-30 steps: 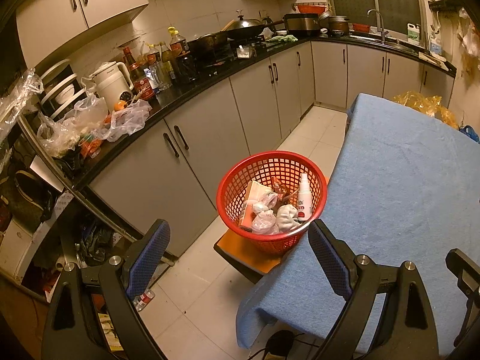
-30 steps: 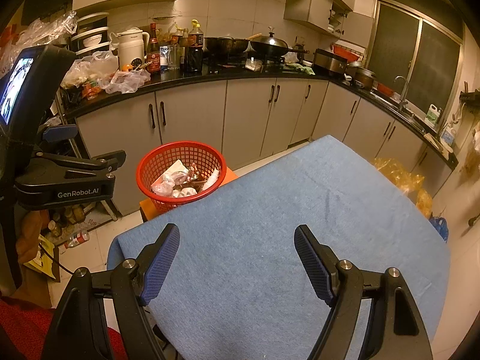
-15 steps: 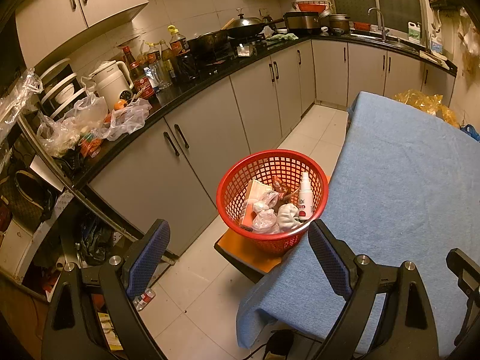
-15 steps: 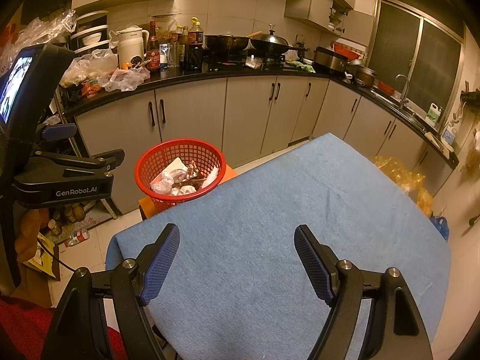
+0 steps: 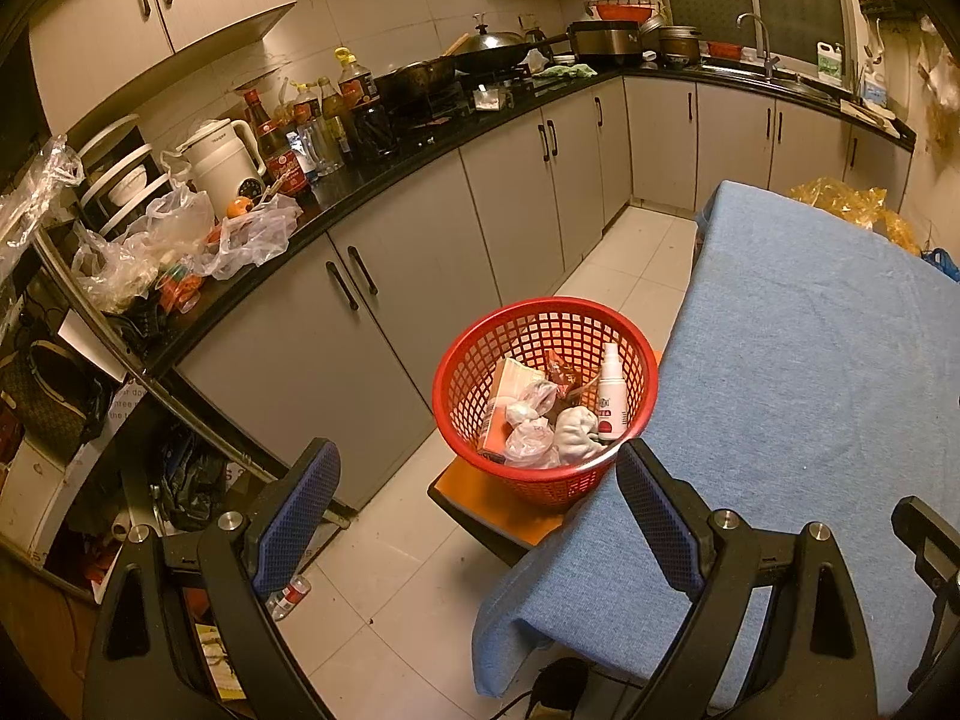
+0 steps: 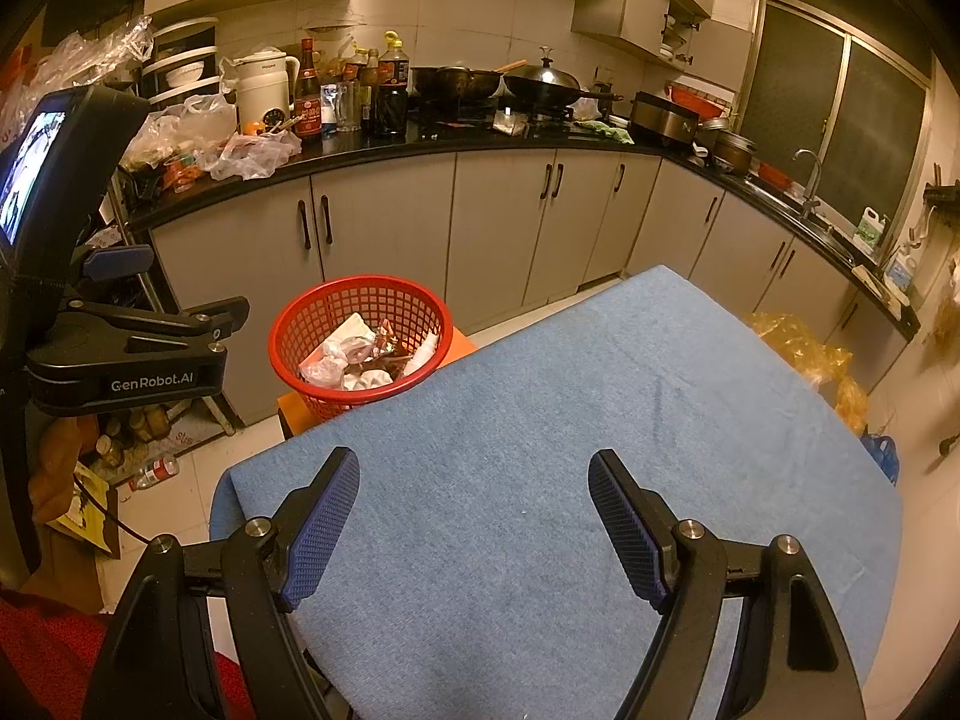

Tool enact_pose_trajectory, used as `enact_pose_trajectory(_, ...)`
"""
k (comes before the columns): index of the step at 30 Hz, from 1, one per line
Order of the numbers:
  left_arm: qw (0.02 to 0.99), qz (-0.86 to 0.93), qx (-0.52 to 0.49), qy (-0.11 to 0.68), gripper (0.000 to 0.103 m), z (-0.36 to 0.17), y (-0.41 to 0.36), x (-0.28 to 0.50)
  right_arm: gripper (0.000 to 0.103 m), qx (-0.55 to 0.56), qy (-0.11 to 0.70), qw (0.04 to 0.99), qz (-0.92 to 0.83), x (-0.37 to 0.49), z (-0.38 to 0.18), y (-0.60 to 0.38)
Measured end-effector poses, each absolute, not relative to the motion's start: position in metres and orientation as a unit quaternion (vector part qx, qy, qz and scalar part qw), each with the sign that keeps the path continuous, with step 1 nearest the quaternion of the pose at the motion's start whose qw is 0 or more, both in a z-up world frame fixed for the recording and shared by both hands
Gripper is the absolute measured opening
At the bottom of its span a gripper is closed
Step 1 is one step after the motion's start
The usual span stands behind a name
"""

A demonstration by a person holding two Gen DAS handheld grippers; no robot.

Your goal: Collect trash

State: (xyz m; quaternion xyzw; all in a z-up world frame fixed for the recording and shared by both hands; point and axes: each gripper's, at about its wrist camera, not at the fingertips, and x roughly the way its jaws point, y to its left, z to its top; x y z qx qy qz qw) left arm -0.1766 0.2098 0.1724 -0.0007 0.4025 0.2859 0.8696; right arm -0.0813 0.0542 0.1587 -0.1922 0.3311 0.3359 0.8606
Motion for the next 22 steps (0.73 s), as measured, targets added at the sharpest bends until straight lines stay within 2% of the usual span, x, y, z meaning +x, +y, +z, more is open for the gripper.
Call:
enact_pose_trajectory(17,0.865,0.255,0.011,0.433,0.092,0.159,0.197,-0.155,0.083,-0.187,0.345,0.862,0.321,-0.070,0.154,0.043)
enact_pose_trajectory(22,0.869,0.168,0.024,0.465,0.092,0.140,0.170,-0.137,0.083,-0.143,0.386,0.862,0.296,-0.055,0.142,0.019)
